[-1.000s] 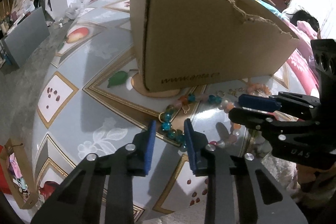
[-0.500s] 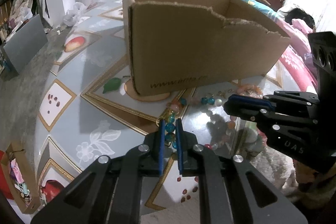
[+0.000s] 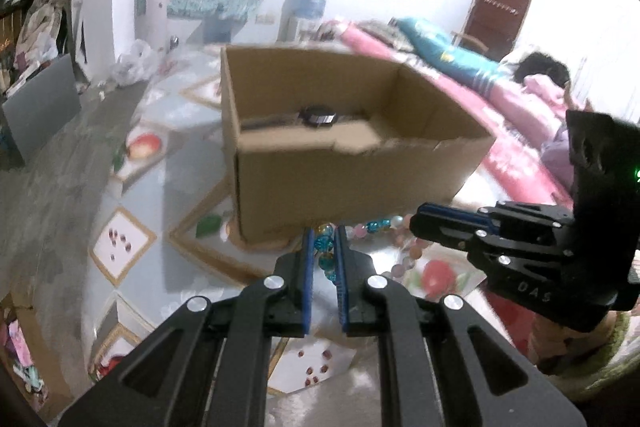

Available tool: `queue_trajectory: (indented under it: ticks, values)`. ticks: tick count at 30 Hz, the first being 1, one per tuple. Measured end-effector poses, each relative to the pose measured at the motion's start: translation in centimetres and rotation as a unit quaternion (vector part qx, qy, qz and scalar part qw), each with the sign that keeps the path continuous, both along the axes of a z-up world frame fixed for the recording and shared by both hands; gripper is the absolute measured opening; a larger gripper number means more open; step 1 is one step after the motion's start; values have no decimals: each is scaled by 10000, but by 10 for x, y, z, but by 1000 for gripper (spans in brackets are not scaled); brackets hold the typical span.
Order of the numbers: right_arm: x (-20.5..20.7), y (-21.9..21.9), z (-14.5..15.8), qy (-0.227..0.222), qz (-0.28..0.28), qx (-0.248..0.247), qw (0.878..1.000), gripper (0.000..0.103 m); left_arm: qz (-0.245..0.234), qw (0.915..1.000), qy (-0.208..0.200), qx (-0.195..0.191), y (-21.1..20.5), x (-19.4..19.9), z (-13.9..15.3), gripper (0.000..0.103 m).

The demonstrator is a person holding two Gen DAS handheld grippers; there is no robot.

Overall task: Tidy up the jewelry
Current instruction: 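Carry the bracelet into the cardboard box and open the left gripper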

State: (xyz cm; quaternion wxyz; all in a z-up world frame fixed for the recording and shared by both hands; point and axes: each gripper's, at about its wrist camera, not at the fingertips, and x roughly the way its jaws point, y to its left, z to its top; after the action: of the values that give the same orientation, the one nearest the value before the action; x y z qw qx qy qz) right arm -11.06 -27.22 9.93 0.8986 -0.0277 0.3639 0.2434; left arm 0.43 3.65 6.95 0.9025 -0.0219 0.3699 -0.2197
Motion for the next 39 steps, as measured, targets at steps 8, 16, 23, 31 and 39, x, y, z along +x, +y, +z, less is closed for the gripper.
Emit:
queue_trajectory:
  ticks: [8, 16, 23, 31, 39]
  values:
    - [29, 0, 65, -686, 217, 222, 9972, 7, -366, 9961, -757, -265, -8, 23, 72, 9]
    - [159, 10, 51, 794, 320, 104, 9963, 7, -383, 9986, -278, 225, -19, 118, 64, 9]
    - [215, 31, -5, 2067, 328, -211, 9776, 8, -285, 9938, 415, 989, -33, 167, 16, 10]
    - [212, 26, -12, 2216, 491, 157, 9738, 11, -1, 9940, 218, 1071, -25, 168, 20, 23]
    - [174, -24, 27, 1574, 499, 745, 9835, 12, 173, 9963, -271, 801, -7, 137, 42, 24]
